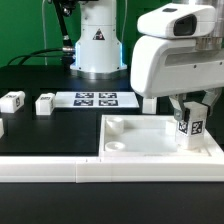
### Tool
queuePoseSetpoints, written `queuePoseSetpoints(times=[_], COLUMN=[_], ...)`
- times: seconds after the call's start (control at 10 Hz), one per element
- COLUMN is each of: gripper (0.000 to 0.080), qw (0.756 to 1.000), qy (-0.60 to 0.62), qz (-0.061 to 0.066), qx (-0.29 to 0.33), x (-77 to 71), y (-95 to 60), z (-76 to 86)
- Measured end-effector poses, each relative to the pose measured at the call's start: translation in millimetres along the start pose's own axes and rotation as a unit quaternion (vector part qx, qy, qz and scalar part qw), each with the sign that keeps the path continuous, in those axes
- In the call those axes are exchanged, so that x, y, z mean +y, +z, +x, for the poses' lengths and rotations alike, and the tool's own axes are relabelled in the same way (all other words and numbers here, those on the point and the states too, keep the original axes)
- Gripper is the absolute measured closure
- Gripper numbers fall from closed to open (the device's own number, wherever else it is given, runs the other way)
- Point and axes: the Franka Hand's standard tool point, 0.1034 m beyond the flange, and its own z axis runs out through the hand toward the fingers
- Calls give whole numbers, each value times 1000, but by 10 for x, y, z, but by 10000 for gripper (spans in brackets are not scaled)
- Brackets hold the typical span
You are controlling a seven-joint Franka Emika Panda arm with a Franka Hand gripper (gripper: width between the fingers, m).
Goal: Assemble square table
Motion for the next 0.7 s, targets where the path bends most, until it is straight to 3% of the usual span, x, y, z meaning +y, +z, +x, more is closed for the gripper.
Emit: queuePoseSetpoints(times=[0.3,0.7], gripper=[510,509], qw=[984,903], qy=[175,428], qz=[14,14], qx=[1,2], x=[-21,-29], y=[7,23], z=[0,-8])
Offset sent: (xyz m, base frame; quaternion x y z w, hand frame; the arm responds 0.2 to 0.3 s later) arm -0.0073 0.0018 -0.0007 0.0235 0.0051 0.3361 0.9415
